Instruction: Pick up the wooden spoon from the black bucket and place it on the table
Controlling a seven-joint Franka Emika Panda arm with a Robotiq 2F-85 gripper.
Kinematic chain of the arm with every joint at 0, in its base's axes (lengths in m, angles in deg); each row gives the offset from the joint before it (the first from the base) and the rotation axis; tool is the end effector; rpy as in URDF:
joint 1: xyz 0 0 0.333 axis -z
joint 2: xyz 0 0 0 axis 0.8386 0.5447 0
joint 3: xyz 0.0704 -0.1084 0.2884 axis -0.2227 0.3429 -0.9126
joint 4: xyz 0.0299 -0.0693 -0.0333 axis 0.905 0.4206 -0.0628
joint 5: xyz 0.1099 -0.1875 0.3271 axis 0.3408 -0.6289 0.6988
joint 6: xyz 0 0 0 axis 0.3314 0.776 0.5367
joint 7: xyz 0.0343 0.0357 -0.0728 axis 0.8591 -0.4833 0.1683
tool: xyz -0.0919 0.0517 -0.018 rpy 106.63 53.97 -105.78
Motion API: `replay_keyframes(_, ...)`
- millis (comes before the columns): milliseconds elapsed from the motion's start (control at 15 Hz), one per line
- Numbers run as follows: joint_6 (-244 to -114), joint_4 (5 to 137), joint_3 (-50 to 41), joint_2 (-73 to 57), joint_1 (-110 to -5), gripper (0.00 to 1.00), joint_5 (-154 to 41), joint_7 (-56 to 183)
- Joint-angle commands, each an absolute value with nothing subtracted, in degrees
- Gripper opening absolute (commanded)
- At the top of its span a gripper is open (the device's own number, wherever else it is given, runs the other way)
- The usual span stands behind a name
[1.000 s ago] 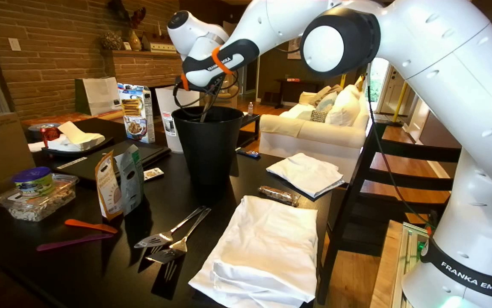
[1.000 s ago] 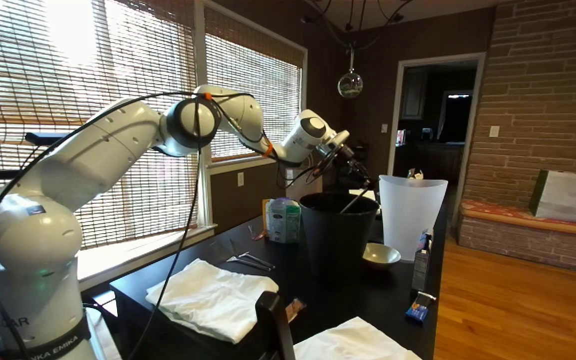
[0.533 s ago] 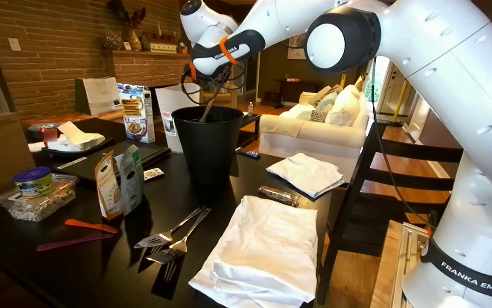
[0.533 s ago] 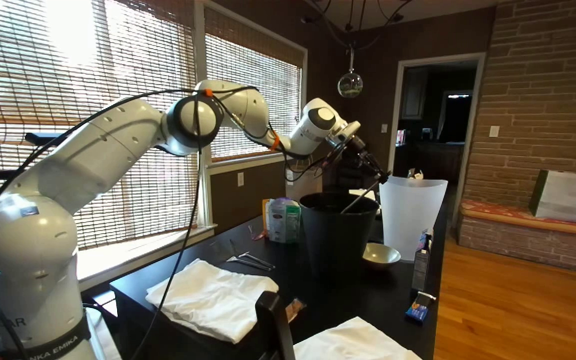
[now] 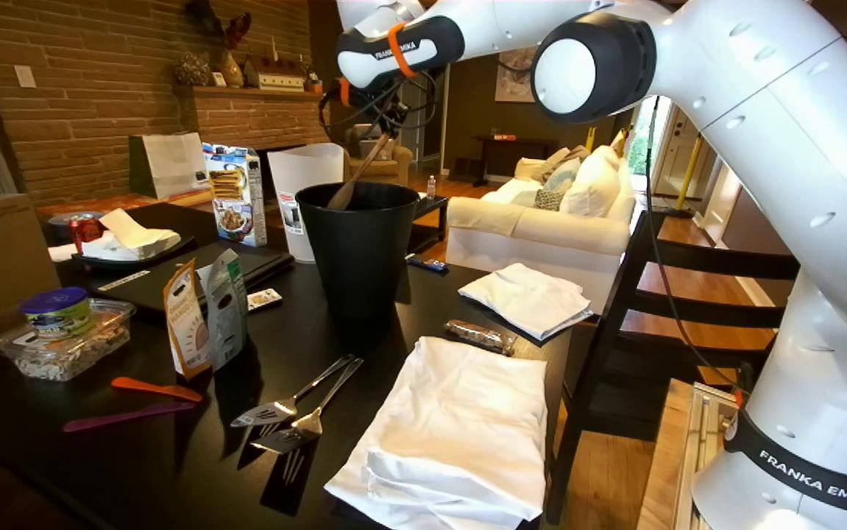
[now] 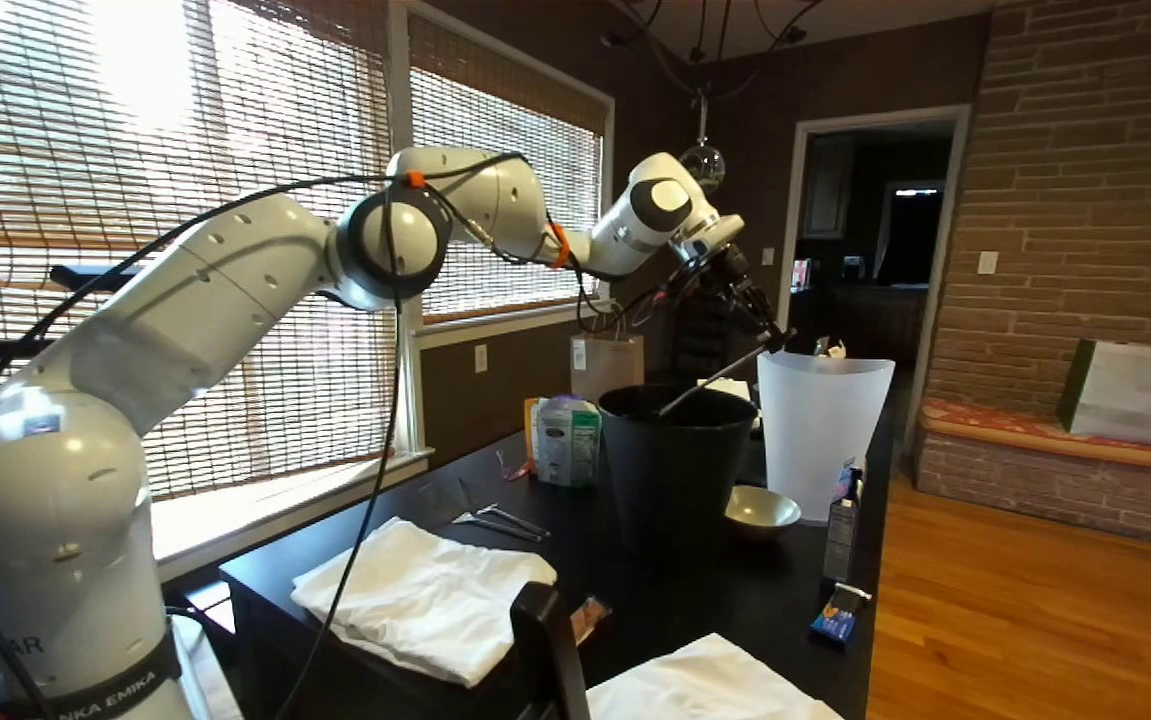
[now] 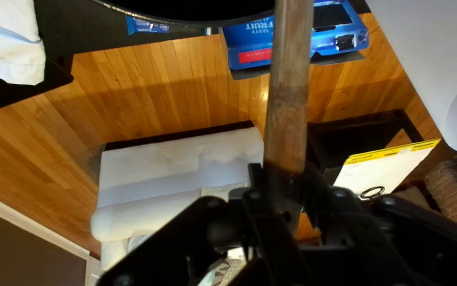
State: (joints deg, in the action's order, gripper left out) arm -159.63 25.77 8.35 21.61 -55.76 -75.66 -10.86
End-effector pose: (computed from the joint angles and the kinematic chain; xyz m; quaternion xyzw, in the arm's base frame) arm 0.7722 -0.1676 0.5123 0.6967 -0.6287 0.3169 0.1375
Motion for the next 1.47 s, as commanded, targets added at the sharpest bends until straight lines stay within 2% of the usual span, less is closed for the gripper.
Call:
replay_keyframes(0,-154.87,21.08,6.33,22.08,-52.92,0.07,-71.29,-8.07)
replay_keyframes(800,-141.53,15.63,2.05,21.66,-47.52,0.07,-63.30,0.72)
replay_keyframes(1400,-137.58,15.29,-1.37,20.92,-45.08,0.07,-60.10,10.42)
